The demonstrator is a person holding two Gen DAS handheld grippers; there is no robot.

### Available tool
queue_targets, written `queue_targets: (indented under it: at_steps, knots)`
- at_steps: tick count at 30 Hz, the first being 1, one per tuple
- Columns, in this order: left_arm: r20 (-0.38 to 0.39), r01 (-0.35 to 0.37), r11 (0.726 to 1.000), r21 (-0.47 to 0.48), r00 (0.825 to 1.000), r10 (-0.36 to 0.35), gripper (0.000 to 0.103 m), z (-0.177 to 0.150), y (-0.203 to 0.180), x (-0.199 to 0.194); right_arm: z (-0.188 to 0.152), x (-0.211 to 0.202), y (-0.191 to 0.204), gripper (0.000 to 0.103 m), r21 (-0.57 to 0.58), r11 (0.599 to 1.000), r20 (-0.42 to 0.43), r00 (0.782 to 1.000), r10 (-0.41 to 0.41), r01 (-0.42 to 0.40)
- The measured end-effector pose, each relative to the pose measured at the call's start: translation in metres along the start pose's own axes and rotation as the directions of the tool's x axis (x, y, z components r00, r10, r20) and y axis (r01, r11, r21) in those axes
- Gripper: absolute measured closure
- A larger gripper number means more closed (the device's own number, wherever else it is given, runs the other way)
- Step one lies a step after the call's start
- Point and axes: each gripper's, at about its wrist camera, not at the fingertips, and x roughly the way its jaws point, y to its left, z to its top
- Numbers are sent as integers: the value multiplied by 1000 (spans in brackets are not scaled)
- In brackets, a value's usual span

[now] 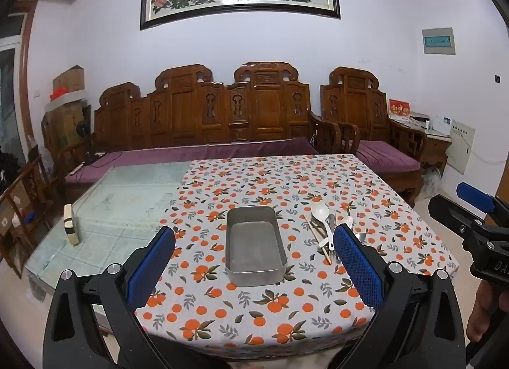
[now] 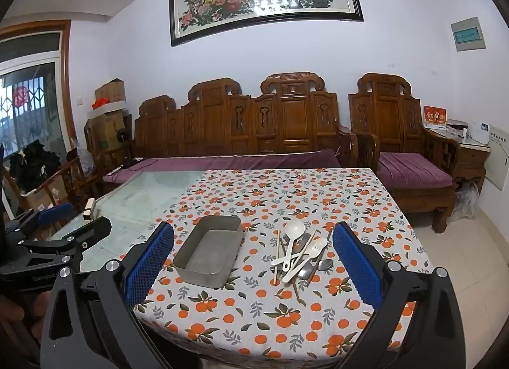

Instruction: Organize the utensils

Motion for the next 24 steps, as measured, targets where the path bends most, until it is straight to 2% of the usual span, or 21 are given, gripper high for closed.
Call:
queue_targets:
  at_steps: [24]
  knots:
    - [8,-2,1000,5,1000,2,6,1,0,-2,1,-2,0,2,2,1000,6,1000,2,-2]
